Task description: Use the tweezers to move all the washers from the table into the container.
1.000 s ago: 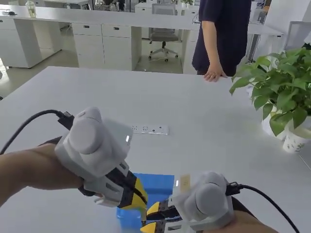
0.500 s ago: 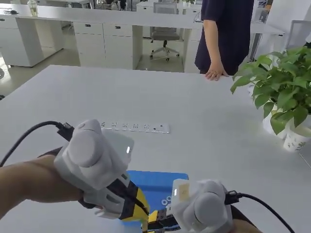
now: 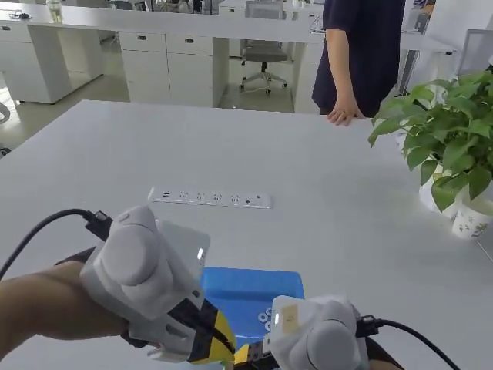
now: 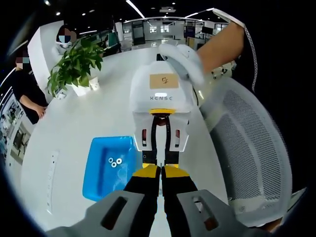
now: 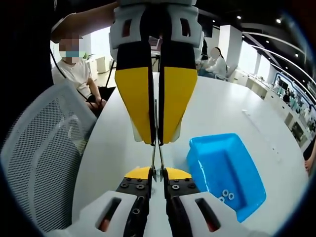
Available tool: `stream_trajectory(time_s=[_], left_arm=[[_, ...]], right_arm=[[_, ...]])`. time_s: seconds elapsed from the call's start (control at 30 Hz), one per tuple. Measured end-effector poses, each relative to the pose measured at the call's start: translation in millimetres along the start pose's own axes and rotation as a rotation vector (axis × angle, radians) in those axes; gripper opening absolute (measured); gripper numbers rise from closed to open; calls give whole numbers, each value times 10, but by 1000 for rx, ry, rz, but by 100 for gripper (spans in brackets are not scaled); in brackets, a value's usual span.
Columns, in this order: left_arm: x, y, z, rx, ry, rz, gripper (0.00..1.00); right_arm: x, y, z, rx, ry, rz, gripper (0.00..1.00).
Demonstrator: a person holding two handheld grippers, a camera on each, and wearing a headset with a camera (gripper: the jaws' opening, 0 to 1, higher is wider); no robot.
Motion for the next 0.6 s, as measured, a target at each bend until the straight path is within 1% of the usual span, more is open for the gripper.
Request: stream_trajectory(time_s=[0.23, 0.6], left_arm=[[67, -93, 41, -8, 0, 9, 4], [113, -196, 104, -10, 10, 17, 5]], right_arm=[[-90, -19, 79, -15, 12, -11, 11], [-175, -49, 187, -28, 4, -27, 11]])
Point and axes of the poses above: the centre of the closed fingertips' face, and the gripper's own axes: y roughly backward along the fingers, x roughly to its right, z roughly out of its underside, the point moved 1 cm from there along y, roughly backward along the fingers, and after that the axes turned 12 degrees about z, right-handed, at the moved point
